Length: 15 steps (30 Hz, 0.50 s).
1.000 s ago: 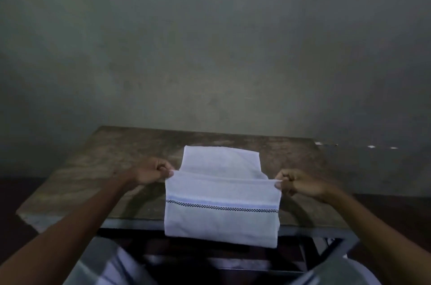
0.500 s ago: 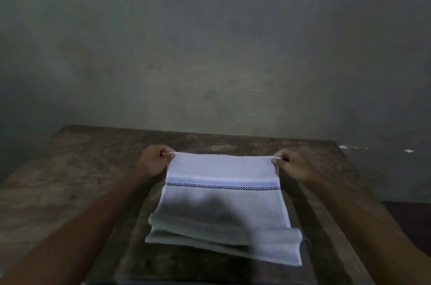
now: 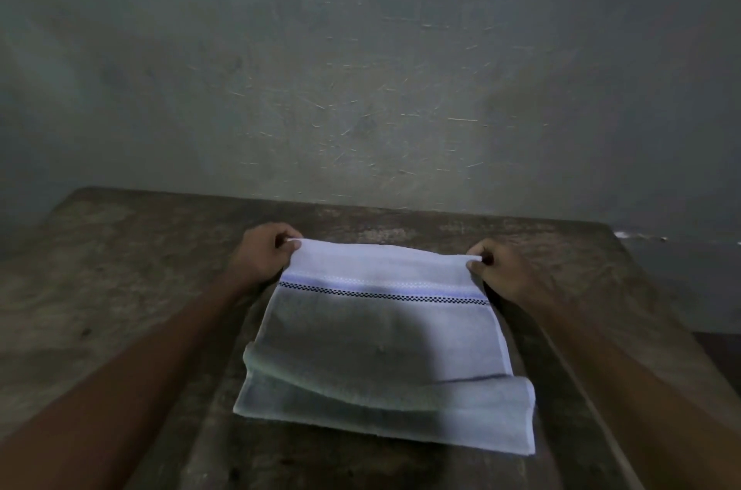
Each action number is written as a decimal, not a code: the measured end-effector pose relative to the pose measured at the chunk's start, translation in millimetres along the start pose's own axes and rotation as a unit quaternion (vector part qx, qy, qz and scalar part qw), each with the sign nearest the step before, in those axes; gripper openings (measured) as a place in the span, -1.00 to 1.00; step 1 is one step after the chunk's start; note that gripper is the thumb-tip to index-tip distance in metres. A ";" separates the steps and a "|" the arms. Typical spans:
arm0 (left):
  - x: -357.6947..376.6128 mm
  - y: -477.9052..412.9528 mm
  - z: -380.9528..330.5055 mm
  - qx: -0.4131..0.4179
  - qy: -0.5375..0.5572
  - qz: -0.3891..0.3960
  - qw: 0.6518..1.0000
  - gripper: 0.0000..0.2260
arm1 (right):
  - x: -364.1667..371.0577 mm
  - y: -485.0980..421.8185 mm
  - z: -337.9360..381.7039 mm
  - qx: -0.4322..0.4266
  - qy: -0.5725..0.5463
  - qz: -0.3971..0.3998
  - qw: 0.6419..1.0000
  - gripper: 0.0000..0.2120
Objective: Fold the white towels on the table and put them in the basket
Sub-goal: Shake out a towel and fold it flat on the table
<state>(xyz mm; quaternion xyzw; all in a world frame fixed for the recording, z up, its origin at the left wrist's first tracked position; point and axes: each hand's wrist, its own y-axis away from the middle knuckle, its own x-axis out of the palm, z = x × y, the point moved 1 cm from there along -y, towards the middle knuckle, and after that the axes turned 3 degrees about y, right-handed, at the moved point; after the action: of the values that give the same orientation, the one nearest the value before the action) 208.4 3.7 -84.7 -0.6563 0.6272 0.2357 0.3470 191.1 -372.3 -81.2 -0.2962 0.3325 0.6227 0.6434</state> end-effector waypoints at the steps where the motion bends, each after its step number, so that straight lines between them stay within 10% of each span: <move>1: -1.3 -2.4 1.6 0.012 -0.024 0.014 1.000 -0.87 | -0.2 -0.2 1.0 -0.009 0.005 0.006 1.000 -0.86; 15: -33.2 -22.9 -33.3 0.043 -0.158 0.229 0.960 -0.92 | -40.3 14.1 29.7 -0.057 0.199 0.188 0.960 -0.88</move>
<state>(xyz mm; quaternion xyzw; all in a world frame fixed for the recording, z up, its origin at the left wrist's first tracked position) 223.3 -0.1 -34.7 -0.4340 0.7071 0.3825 0.4066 178.7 -372.4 -30.8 -0.3824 0.4676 0.6788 0.4177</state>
